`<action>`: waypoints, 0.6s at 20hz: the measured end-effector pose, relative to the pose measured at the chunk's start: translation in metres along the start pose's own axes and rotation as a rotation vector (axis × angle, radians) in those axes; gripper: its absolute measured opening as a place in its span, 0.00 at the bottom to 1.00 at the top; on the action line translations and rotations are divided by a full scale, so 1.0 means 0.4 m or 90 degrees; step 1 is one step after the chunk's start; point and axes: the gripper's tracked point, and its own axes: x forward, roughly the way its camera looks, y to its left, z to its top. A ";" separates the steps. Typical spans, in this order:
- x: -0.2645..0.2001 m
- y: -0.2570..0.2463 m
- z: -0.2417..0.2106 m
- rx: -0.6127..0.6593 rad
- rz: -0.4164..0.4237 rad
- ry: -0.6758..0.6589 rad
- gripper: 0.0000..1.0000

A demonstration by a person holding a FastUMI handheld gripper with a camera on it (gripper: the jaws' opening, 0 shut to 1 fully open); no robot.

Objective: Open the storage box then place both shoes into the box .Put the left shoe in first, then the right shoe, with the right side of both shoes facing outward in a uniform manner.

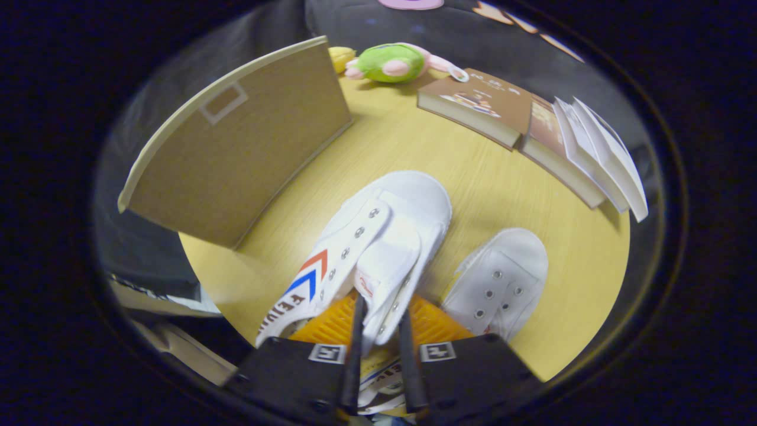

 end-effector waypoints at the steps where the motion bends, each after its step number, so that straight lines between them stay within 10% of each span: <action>1: 0.005 -0.005 0.009 0.051 0.014 0.003 0.22; 4: -0.002 0.004 -0.002 0.132 0.034 0.009 0.04; 12: -0.048 0.069 0.024 0.272 0.091 -0.011 0.03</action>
